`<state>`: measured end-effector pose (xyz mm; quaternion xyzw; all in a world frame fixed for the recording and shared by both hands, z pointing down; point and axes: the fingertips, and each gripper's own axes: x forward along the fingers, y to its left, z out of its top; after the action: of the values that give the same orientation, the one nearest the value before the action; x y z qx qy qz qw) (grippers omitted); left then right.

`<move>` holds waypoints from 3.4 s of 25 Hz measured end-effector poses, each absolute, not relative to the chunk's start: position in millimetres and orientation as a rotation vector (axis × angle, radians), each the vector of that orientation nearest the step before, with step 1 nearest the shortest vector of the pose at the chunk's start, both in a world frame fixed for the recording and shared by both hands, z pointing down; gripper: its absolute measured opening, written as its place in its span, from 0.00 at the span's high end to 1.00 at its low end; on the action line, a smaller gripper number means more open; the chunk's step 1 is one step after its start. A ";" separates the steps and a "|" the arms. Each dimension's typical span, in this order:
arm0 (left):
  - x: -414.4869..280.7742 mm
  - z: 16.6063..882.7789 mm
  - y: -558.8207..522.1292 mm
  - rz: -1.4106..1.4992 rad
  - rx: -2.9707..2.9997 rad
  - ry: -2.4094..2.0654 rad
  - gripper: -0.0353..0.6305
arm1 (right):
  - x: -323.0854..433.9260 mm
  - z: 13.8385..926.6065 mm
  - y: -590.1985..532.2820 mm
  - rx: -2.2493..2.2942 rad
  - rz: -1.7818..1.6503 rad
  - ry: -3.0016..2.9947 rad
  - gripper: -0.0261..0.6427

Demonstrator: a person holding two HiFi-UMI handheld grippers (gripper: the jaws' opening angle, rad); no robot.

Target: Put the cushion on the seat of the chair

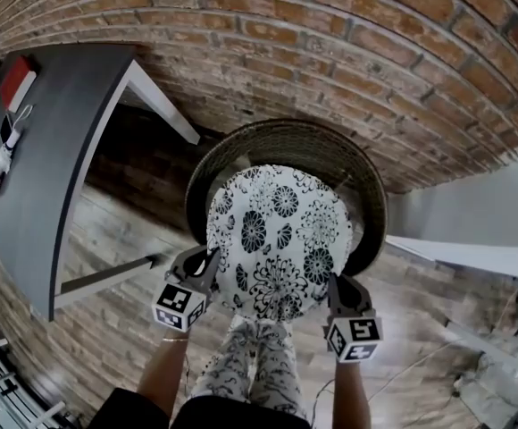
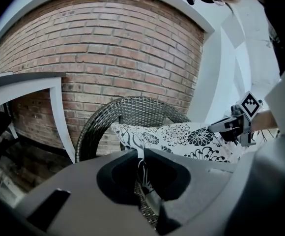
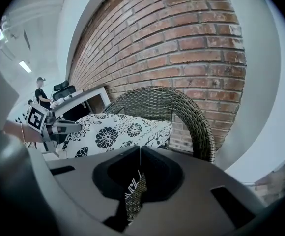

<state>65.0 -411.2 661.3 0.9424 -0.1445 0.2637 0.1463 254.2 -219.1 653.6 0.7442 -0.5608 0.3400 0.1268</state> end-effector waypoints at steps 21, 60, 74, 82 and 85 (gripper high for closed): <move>70.3 717.2 -412.2 0.809 2.615 -0.445 0.92 | 257.2 685.3 -226.9 2.132 1.046 -1.633 0.95; 53.3 774.1 -406.1 0.875 2.533 -0.508 0.92 | 238.8 721.0 -219.1 2.083 1.133 -1.592 0.95; 59.4 802.6 -411.7 0.903 2.474 -0.519 0.92 | 244.5 740.6 -226.2 2.063 1.143 -1.596 0.95; 54.1 817.3 -415.6 0.949 2.448 -0.518 0.92 | 243.1 746.5 -231.3 2.037 1.154 -1.589 0.95; 52.8 821.3 -417.3 0.961 2.438 -0.519 0.91 | 244.0 749.4 -233.9 2.036 1.154 -1.589 0.95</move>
<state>52.8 -417.3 821.3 0.8875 -0.1890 0.3500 0.2326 244.0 -233.9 749.4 0.7110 -0.5548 0.4029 0.1559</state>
